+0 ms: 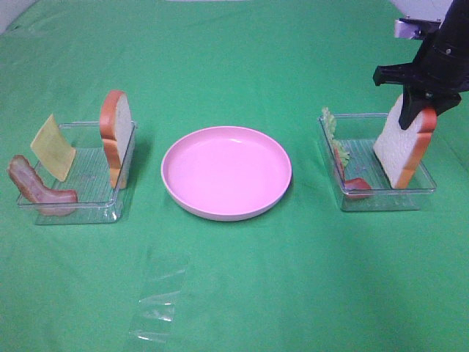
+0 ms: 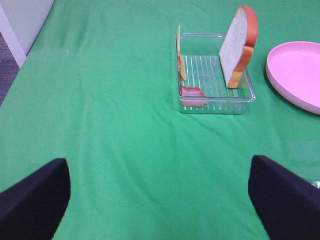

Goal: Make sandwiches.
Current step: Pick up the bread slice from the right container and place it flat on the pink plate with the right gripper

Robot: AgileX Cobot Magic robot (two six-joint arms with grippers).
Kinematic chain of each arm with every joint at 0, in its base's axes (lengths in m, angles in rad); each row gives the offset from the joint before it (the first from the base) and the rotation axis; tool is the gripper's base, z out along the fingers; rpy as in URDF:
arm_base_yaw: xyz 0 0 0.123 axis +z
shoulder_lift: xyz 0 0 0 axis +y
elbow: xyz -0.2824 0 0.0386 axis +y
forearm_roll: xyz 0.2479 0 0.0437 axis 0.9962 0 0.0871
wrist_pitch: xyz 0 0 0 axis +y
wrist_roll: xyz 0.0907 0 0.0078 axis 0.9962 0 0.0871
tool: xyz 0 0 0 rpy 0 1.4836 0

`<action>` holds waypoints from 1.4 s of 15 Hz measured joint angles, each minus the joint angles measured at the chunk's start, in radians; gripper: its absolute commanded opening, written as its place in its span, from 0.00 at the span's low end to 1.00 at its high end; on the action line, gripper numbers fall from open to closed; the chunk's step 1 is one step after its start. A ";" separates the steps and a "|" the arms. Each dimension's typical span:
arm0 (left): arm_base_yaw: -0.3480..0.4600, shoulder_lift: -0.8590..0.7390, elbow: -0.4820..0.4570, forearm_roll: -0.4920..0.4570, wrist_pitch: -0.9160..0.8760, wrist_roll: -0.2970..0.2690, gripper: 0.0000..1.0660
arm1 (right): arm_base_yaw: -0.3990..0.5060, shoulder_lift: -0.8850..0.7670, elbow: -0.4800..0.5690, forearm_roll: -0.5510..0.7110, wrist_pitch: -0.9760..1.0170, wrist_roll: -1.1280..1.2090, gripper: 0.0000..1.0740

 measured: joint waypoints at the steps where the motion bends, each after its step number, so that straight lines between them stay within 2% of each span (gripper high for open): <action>1: 0.000 0.000 0.000 0.000 0.000 0.000 0.83 | 0.001 -0.009 -0.011 0.002 0.013 0.000 0.10; 3: 0.000 0.000 0.000 0.000 0.000 0.000 0.83 | 0.001 -0.066 -0.077 0.004 0.062 0.000 0.10; 4: 0.000 0.000 0.000 0.000 0.000 0.000 0.83 | 0.001 -0.066 -0.077 0.004 0.062 0.000 0.10; 6: 0.000 0.000 0.000 0.000 0.000 0.000 0.83 | 0.004 -0.137 -0.167 0.043 0.110 0.000 0.10; 8: 0.000 0.000 0.000 0.000 0.000 0.000 0.83 | 0.033 -0.164 -0.203 0.059 0.117 0.000 0.10; 15: 0.000 0.000 0.000 0.000 0.000 0.000 0.83 | 0.387 -0.164 -0.241 0.210 0.026 0.000 0.10; 18: 0.000 0.000 0.000 0.000 0.000 0.000 0.83 | 0.453 -0.063 -0.241 0.278 0.015 -0.001 0.10; 21: 0.000 0.000 0.000 0.000 0.000 0.000 0.83 | 0.456 0.042 -0.241 0.350 0.007 -0.001 0.10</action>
